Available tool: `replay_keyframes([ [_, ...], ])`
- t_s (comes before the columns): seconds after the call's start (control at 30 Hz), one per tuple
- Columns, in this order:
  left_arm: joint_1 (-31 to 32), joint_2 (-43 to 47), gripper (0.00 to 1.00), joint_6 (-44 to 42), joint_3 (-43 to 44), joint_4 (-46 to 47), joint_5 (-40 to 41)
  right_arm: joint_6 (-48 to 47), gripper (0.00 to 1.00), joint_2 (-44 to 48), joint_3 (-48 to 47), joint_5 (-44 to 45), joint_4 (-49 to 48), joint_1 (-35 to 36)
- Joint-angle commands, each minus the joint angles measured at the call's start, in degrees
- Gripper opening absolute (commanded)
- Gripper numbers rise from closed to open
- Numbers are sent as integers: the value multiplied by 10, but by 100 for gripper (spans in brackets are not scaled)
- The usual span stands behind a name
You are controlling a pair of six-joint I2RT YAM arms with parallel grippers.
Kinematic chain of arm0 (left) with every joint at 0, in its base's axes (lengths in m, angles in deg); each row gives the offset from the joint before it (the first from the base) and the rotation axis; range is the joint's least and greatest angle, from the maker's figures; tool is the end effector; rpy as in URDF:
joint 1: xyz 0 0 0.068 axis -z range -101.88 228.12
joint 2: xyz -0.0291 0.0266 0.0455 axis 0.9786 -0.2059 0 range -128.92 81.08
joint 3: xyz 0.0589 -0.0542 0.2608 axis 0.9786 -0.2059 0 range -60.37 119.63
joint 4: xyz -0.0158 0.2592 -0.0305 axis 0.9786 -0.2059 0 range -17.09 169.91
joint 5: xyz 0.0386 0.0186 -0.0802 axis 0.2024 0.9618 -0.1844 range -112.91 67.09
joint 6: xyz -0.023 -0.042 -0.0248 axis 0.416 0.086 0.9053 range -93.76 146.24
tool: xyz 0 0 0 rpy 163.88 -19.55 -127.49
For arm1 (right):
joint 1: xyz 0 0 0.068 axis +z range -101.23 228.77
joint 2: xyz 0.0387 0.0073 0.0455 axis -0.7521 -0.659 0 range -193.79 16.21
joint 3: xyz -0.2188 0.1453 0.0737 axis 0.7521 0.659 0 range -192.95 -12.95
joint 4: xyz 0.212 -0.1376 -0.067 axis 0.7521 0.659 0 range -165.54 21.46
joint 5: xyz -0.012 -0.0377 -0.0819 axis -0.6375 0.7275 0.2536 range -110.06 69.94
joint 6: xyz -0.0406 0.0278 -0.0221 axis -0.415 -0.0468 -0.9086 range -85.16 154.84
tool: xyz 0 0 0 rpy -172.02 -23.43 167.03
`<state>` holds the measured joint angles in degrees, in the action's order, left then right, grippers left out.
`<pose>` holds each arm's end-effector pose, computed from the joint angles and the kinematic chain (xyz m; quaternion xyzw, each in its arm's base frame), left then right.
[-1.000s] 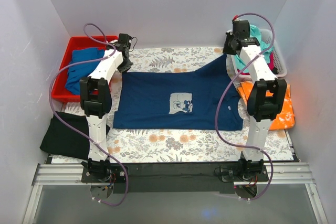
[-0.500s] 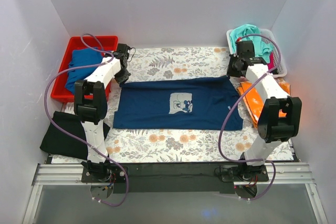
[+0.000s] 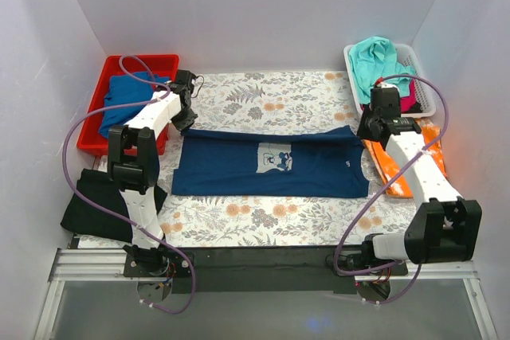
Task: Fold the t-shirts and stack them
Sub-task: Fold the other side of the tshirt into a rectangle
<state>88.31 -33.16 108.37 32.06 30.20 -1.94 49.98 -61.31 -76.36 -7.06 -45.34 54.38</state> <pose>0.4080 -0.0604 0.2172 -0.5937 0.7684 0.0105 0.2389 0.2925 0.0207 0.2938 0.1198 0.9088 -0.0332 0.3983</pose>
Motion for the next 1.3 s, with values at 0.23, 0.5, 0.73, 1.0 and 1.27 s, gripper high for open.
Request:
replay_keyframes([
  [0.23,-4,34,0,15,-18,3,-6,6,1,45,37,41,27,-5],
  [0.5,-4,66,0,38,-132,10,-23,25,1,51,102,28,50,-6],
  [0.73,-4,89,0,45,-176,14,-35,38,1,40,128,43,70,-6],
  [1.0,-4,103,3,48,-212,15,-57,42,1,5,137,54,93,-6],
  [1.27,-4,113,37,39,-214,12,-51,53,45,24,139,41,115,-6],
])
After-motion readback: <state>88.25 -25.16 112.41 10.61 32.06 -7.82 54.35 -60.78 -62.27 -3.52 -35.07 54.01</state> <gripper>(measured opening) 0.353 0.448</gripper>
